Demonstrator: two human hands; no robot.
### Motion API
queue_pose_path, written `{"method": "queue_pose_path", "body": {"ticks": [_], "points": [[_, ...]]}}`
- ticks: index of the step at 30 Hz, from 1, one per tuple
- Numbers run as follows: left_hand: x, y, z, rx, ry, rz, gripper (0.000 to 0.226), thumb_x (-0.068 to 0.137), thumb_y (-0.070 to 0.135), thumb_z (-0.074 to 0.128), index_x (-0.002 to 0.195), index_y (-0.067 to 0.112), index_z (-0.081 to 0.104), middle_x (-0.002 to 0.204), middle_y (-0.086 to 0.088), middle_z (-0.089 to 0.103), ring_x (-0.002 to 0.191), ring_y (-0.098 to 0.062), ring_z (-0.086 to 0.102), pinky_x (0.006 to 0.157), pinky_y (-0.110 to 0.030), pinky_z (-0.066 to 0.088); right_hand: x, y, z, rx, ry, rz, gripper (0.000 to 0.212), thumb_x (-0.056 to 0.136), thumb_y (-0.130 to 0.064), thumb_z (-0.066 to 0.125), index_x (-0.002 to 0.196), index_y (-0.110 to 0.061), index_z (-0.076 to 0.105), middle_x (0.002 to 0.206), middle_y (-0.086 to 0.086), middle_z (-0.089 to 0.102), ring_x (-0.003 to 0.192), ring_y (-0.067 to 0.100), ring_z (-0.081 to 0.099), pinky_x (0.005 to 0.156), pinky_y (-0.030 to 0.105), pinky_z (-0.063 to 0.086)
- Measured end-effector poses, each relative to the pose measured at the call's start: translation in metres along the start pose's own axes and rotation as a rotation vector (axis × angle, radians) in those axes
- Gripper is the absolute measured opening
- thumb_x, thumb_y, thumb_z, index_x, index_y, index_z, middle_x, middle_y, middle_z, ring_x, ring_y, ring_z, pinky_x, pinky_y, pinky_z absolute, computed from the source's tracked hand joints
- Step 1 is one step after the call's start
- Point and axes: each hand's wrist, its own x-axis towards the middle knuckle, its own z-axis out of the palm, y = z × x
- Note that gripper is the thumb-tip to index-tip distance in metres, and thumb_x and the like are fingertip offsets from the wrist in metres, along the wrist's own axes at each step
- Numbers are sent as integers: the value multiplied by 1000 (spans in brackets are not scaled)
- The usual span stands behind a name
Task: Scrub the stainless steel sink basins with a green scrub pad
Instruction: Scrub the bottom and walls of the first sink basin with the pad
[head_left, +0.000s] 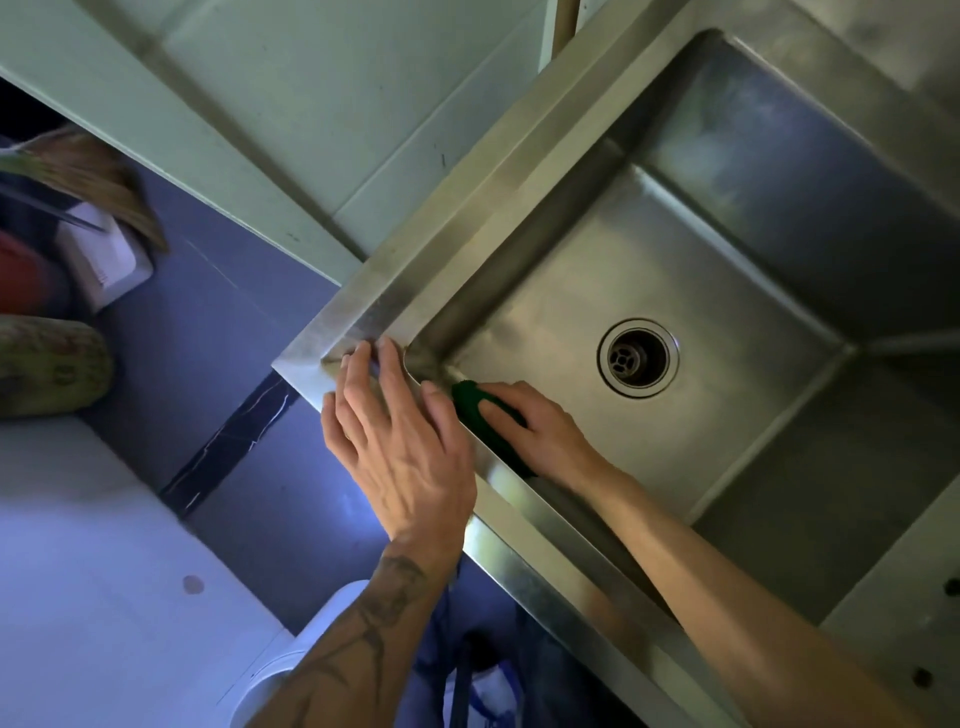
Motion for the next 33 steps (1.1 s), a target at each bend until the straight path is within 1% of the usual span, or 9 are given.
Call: {"method": "queue_pose_path", "body": {"ticks": [3, 6, 8, 14, 18, 21, 25, 30, 33], "points": [[0, 0, 0, -16, 17, 11, 46, 105, 16, 53, 150, 8, 57, 155, -17, 51, 142, -34, 49, 125, -56, 28, -15, 6, -2, 124, 24, -53, 36, 104, -63, 45, 137, -54, 55, 119, -20, 62, 115, 1, 61, 99, 20, 48], [1, -1, 1, -37, 21, 21, 46, 104, 16, 54, 150, 9, 57, 152, -16, 52, 140, -34, 50, 124, -56, 28, -7, 18, -8, 9, -66, 86, 38, 109, -45, 45, 145, -36, 56, 131, 0, 62, 123, 19, 59, 107, 38, 45], [0, -2, 1, -35, 16, 28, 47, 103, 16, 55, 149, 10, 57, 151, -15, 52, 140, -34, 51, 125, -55, 26, -7, 18, -8, -64, -85, 147, 40, 110, -43, 44, 147, -33, 54, 135, 4, 60, 125, 24, 57, 107, 40, 44], [0, -3, 3, -28, 22, 43, 48, 102, 23, 52, 148, 10, 57, 149, -14, 52, 141, -32, 51, 127, -53, 24, -35, 5, -7, 111, 34, -58, 40, 101, -67, 43, 137, -54, 54, 121, -22, 61, 115, -1, 62, 96, 18, 50], [0, -2, 3, -32, 31, 40, 48, 101, 24, 53, 147, 10, 58, 150, -14, 52, 141, -32, 51, 128, -53, 23, -13, 17, -9, -53, -57, 94, 39, 110, -46, 43, 146, -35, 55, 131, 1, 61, 122, 20, 59, 105, 40, 46], [-1, -3, 4, -30, 32, 45, 49, 101, 26, 52, 147, 9, 59, 149, -15, 53, 141, -33, 52, 128, -53, 23, -16, 19, -8, -95, -51, 95, 38, 110, -47, 44, 145, -38, 55, 130, -2, 61, 121, 19, 59, 100, 35, 45], [-1, -4, 5, -32, 44, 53, 49, 101, 26, 53, 146, 9, 59, 148, -15, 53, 139, -32, 50, 126, -55, 24, -45, 14, -11, 137, 15, -43, 41, 102, -65, 46, 139, -50, 56, 120, -21, 61, 115, 1, 62, 94, 17, 50], [-2, -5, 6, -28, 52, 52, 49, 101, 25, 56, 147, 9, 59, 148, -15, 54, 140, -30, 49, 127, -54, 23, -27, 31, -13, -16, -54, 115, 39, 109, -42, 47, 146, -31, 56, 136, 0, 61, 126, 17, 57, 110, 40, 44], [-1, -5, 6, -26, 48, 50, 49, 101, 24, 57, 147, 9, 59, 147, -15, 54, 140, -29, 47, 127, -55, 24, -31, 32, -9, -54, -43, 122, 39, 109, -46, 46, 145, -36, 56, 135, -2, 60, 124, 18, 59, 106, 38, 46]]}}
